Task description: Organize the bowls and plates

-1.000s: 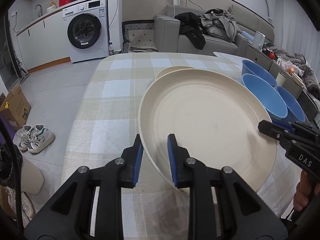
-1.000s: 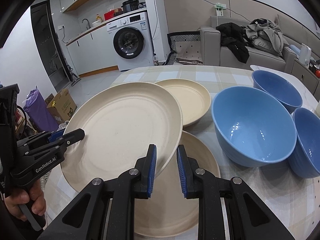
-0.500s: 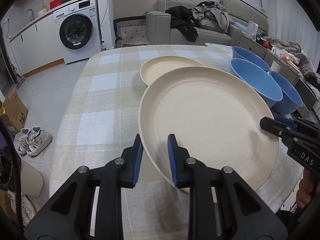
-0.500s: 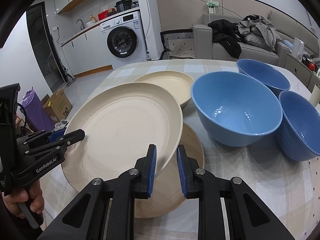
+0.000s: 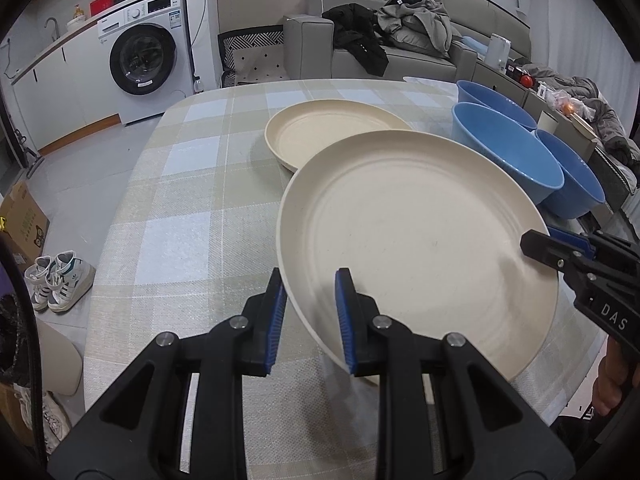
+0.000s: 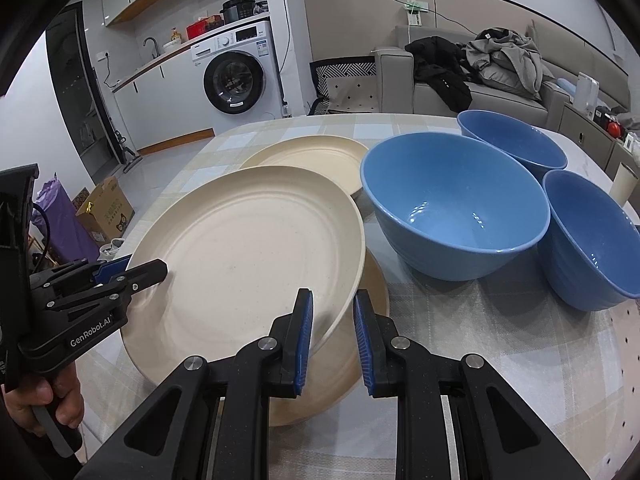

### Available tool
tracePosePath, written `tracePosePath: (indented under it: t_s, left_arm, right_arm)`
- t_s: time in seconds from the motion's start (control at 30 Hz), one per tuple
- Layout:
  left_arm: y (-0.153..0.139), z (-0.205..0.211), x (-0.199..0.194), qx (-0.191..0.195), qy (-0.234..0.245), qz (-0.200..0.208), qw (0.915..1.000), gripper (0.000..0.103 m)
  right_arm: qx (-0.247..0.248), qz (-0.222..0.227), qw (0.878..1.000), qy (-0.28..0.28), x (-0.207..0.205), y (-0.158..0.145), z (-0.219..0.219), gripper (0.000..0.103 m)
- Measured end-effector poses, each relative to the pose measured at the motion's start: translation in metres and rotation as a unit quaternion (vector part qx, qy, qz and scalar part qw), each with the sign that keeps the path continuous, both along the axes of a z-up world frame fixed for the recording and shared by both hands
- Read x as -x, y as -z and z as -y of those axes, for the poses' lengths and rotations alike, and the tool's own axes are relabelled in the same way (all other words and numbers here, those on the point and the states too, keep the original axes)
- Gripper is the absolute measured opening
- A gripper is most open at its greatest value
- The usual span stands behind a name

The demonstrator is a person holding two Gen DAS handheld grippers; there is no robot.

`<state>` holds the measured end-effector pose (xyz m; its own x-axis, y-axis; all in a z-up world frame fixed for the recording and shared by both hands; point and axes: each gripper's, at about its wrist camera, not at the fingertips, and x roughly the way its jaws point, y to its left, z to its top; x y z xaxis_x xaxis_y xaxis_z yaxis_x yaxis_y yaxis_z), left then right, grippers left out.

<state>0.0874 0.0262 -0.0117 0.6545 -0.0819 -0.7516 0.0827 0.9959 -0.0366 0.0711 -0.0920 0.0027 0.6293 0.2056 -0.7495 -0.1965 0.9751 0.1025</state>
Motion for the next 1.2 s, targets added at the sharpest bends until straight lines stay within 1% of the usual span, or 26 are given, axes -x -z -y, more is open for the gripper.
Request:
tracePosePath:
  t_s: [0.43, 0.77, 1.2]
  left_arm:
    - [0.015, 0.007, -0.009, -0.006, 0.008, -0.009, 0.9999, 0.02]
    - [0.031, 0.014, -0.018, -0.013, 0.017, -0.02, 0.9996, 0.021]
    - [0.037, 0.022, -0.017, -0.042, 0.016, -0.014, 0.9989, 0.021]
  right_arm:
    - [0.009, -0.009, 1.0, 0.007, -0.004, 0.011, -0.002, 0.021]
    - [0.013, -0.025, 0.999, 0.014, -0.006, 0.026, 0.005, 0.022]
    - [0.019, -0.033, 0.999, 0.008, -0.011, 0.036, 0.004, 0.022]
